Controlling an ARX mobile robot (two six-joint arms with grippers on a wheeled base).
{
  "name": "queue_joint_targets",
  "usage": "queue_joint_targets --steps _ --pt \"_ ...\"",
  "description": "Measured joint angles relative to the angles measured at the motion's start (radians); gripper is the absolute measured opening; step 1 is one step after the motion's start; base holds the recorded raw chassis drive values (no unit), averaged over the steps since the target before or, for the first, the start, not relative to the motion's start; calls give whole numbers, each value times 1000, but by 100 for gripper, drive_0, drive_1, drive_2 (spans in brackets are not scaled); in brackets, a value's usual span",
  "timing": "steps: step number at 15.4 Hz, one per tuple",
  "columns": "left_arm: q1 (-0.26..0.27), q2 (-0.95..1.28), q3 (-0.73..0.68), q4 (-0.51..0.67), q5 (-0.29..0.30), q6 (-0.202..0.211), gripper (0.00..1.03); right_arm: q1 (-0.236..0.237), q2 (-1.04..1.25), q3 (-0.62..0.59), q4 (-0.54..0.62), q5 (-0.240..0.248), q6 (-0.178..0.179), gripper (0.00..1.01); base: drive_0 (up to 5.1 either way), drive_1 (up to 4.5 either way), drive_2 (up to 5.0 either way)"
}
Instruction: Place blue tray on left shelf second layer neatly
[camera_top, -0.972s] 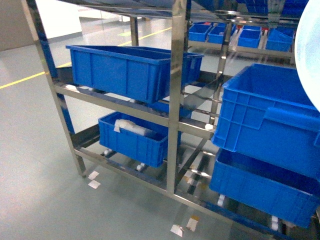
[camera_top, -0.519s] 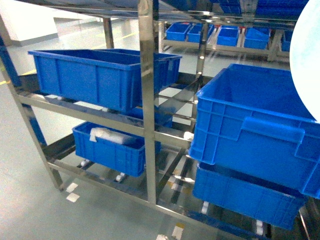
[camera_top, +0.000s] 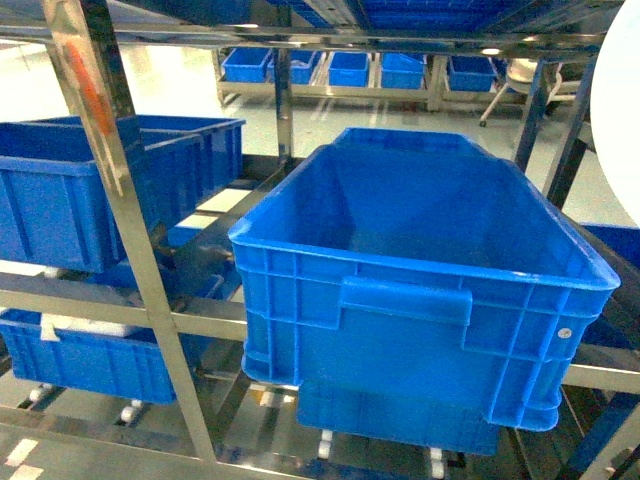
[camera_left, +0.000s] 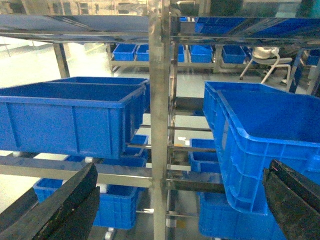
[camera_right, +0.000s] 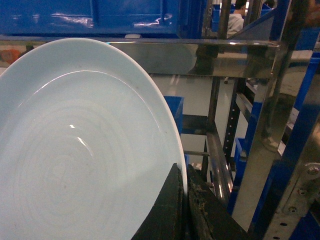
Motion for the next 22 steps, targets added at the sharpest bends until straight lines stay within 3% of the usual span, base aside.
queue_joint_targets --steps 15,16,18,21,22 --pt "2 0 0 0 0 0 98 8 2 0 28 -3 0 2 0 0 0" --pt "2 0 0 0 0 0 98 8 12 2 9 -11 14 2 0 0 0" --pt "2 0 0 0 0 0 98 45 75 13 -22 1 92 2 0 0 0" --pt "2 0 0 0 0 0 98 129 97 40 28 50 91 2 0 0 0" --pt "2 0 0 0 0 0 98 155 85 42 23 77 67 2 0 0 0"
